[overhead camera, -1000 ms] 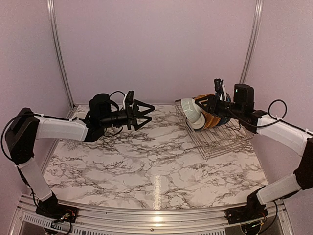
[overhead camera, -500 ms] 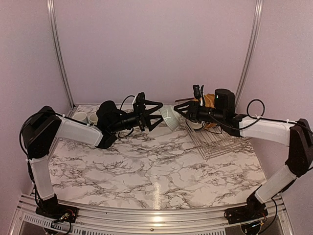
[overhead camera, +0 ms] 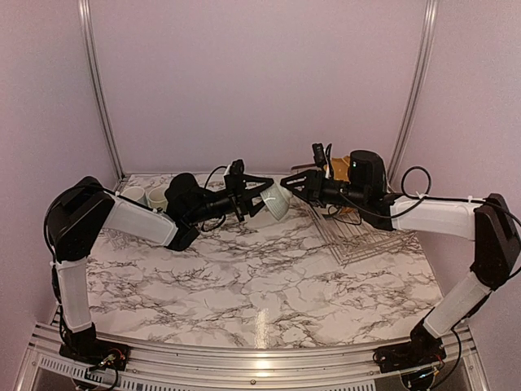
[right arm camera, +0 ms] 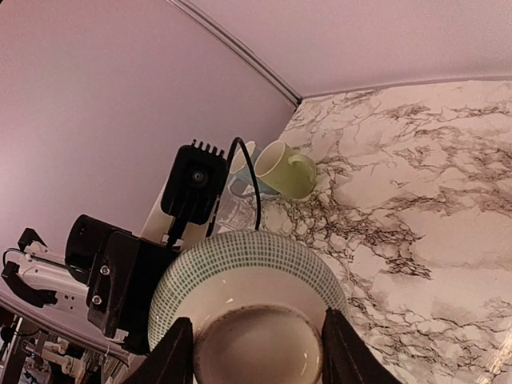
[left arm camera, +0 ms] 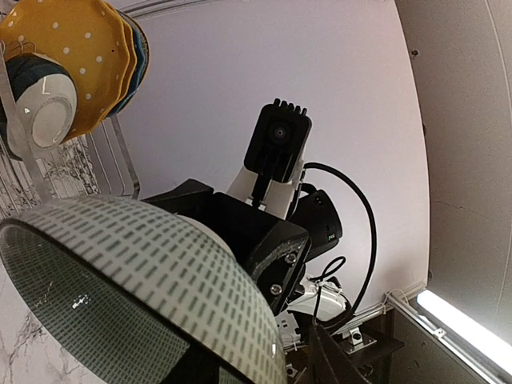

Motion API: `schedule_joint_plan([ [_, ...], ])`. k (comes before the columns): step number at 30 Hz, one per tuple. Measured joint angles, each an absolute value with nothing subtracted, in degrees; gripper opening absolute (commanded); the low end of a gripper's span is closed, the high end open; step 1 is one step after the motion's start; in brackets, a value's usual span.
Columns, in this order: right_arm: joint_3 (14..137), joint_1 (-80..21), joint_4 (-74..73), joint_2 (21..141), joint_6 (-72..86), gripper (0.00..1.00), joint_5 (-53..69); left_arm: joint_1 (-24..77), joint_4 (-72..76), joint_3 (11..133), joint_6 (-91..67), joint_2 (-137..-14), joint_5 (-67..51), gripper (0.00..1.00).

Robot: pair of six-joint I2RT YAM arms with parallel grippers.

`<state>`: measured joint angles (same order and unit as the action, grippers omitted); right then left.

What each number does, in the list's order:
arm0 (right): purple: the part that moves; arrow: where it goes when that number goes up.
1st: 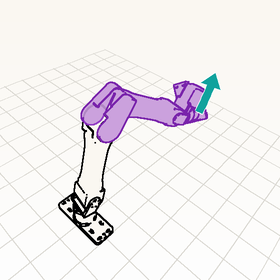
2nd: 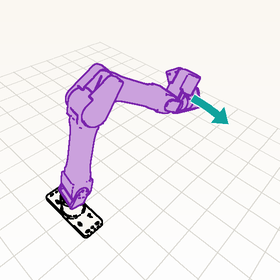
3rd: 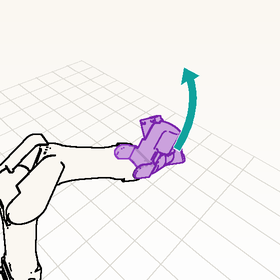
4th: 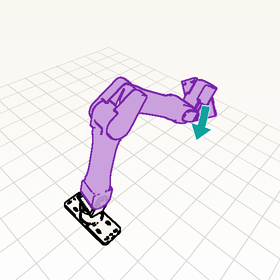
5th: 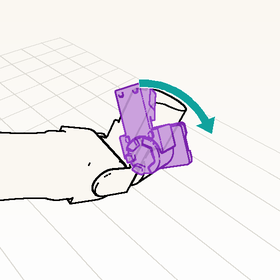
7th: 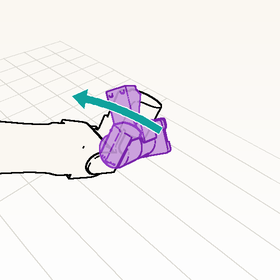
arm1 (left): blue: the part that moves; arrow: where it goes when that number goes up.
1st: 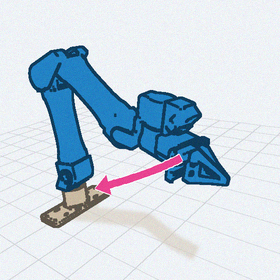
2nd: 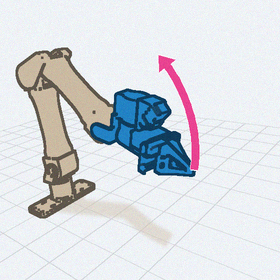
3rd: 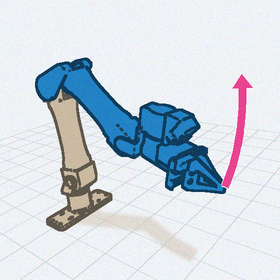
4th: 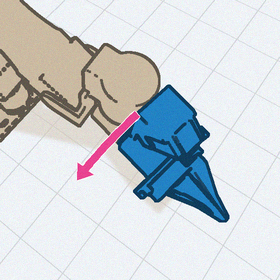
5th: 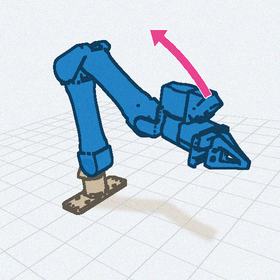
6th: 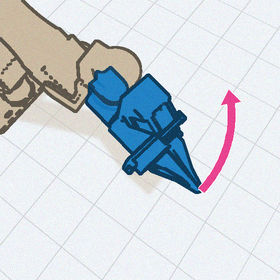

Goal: Unload the mixed dishes from the dish rack
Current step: Pass from the right arm to the left

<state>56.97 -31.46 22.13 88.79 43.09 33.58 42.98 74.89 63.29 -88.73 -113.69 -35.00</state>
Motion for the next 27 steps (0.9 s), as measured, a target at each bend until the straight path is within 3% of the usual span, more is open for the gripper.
schedule_joint_plan([
  [10, 56.95, -31.7, 22.68, 89.41, 43.44, 0.16, 32.88, 42.96, 76.27, 63.48, -91.09, -115.0, -34.52, 0.0],
  [15, 56.93, -31.68, 22.48, 89.47, 43.51, 0.25, 32.42, 42.92, 75.96, 63.46, -90.37, -115.04, -34.48, 0.0],
  [27, 59.55, -32.14, 17.54, 89.56, 38.63, 0.82, 30.98, 40.53, 71.16, 58.37, -84.99, -111.7, -35.53, 0.0],
])
